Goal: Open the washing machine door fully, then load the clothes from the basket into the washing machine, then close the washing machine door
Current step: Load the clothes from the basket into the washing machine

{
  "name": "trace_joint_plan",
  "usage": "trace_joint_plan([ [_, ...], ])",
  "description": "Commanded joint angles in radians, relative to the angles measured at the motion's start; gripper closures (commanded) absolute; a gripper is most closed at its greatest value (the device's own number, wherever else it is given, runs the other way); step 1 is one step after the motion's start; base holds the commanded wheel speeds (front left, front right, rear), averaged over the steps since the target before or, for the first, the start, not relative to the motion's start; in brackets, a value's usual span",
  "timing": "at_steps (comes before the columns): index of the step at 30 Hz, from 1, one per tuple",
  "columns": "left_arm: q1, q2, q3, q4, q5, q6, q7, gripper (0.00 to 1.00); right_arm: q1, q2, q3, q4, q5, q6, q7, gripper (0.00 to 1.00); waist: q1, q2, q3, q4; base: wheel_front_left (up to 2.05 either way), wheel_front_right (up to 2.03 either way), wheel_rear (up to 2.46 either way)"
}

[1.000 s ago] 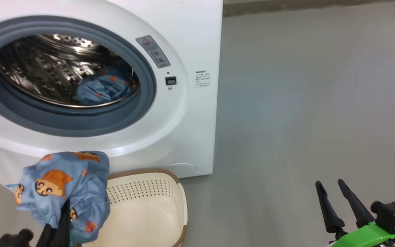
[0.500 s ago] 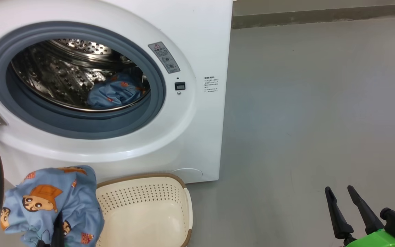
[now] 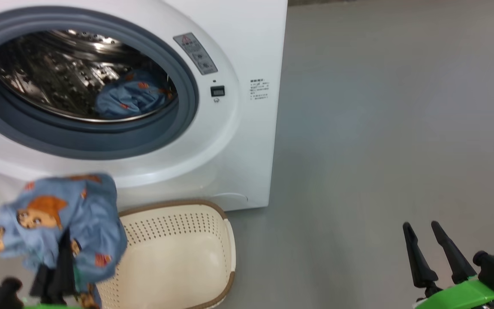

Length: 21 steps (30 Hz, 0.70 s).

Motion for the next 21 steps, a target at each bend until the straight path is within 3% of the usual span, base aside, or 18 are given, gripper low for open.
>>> trace_joint_plan([
  [1,-0.08,0.034,0.039,-0.011,-0.006,-0.003,-0.009,1.0,-0.041,-0.008,0.019,-0.03,-0.003,0.002,-0.005,0.0,0.0,0.0,0.061,-0.02,0.0,0.0,0.0],
  [9,-0.327,0.106,0.051,0.086,-0.038,-0.003,-0.009,1.0,-0.116,0.034,0.029,-0.041,-0.016,0.002,-0.005,0.0,0.0,0.0,0.2,-0.074,0.0,0.0,0.0],
  [21,-0.718,0.257,0.015,0.422,-0.054,-0.003,-0.009,1.0,-0.194,0.105,0.058,-0.047,-0.017,0.002,-0.005,0.0,0.0,0.0,0.345,-0.219,0.0,0.0,0.0],
])
